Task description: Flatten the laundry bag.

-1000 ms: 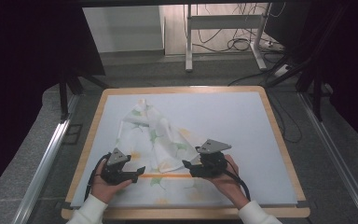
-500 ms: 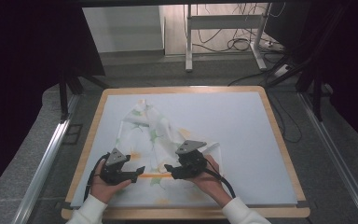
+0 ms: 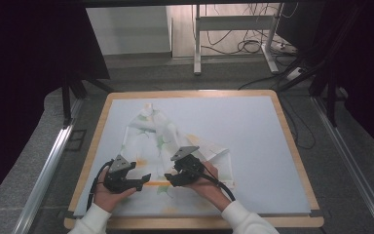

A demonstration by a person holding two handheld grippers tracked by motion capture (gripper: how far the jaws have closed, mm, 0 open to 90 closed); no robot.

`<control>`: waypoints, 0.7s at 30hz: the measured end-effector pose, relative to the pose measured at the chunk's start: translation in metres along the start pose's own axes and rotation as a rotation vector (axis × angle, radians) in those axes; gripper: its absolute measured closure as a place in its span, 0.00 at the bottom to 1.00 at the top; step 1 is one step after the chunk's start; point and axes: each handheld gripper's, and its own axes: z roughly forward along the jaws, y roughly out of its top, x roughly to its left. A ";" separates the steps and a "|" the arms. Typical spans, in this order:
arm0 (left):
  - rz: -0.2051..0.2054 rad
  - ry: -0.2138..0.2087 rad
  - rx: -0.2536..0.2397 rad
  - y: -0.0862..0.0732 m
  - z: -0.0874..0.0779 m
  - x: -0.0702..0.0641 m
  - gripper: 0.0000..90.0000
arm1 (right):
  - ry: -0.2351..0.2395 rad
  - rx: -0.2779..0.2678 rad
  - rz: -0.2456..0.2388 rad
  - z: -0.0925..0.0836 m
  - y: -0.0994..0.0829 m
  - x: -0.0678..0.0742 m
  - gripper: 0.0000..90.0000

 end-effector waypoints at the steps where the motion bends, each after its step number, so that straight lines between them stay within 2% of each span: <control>1: 0.000 -0.001 0.001 0.000 0.000 0.000 0.26 | 0.002 0.006 0.000 0.003 0.001 0.000 0.43; 6: 0.000 -0.002 0.001 0.000 0.000 0.001 0.26 | 0.015 0.032 0.000 0.011 0.003 0.003 0.45; 8: -0.001 -0.003 -0.001 0.000 -0.001 0.001 0.26 | 0.017 0.063 -0.003 0.017 0.002 0.004 0.46; 15: 0.003 -0.004 0.003 0.000 0.000 0.000 0.26 | 0.020 0.070 0.010 0.020 0.002 0.003 0.49; 21: 0.002 0.000 0.003 0.000 0.000 0.000 0.26 | 0.016 0.098 0.018 0.026 -0.001 0.001 0.51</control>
